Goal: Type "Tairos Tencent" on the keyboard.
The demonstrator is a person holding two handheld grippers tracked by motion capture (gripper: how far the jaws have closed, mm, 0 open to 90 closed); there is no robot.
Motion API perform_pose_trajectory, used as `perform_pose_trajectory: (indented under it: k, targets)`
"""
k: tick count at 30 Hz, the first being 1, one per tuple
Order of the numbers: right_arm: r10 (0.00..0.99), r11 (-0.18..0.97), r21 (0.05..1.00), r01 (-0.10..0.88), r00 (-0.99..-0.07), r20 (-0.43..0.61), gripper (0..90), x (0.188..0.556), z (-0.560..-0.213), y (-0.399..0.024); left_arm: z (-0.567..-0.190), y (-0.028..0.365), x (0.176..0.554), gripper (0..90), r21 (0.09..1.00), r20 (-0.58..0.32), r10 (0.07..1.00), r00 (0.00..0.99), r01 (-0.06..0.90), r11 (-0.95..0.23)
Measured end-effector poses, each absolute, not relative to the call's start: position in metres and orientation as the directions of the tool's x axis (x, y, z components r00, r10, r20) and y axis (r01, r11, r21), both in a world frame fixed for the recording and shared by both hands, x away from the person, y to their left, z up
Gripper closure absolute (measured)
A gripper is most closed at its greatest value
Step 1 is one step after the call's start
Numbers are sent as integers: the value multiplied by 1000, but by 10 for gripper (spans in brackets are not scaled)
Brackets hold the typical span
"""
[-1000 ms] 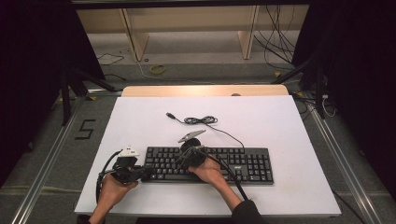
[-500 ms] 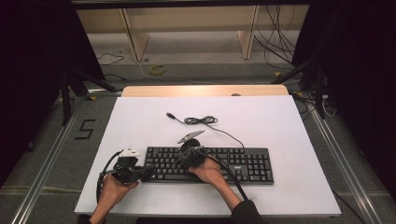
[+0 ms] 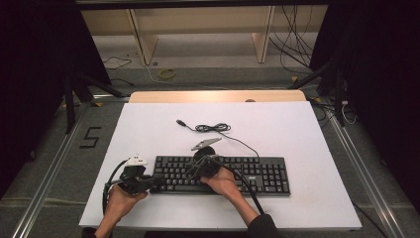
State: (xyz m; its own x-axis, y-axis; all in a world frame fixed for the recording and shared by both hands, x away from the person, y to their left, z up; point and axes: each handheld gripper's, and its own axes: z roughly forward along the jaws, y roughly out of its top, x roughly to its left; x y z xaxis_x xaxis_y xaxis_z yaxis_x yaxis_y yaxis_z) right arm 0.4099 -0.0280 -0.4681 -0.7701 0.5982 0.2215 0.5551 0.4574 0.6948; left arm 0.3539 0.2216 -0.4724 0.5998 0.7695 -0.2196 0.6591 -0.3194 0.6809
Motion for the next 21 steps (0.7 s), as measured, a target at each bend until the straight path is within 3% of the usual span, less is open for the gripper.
perform_pose_trajectory:
  k: [6,7,14,16,21]
  targets:
    - [597,424,716,554,-766,239,859,409,-463,-36,-469,221,354,831,709,-231,762,605,641,-294]
    - [597,415,724,551,-765,240,805,408,-461,-40,-468,221,354,797,712,-234,760,606,639,-290]
    - [579,385,741,550,-769,270,670,404,-455,-50,-465,220,355,678,737,-259,747,612,626,-257]
    - [578,372,749,549,-768,275,599,402,-452,-55,-464,219,355,589,745,-259,748,611,619,-248]
    - [579,359,756,547,-766,279,529,400,-449,-62,-465,218,357,499,758,-266,756,598,614,-219]
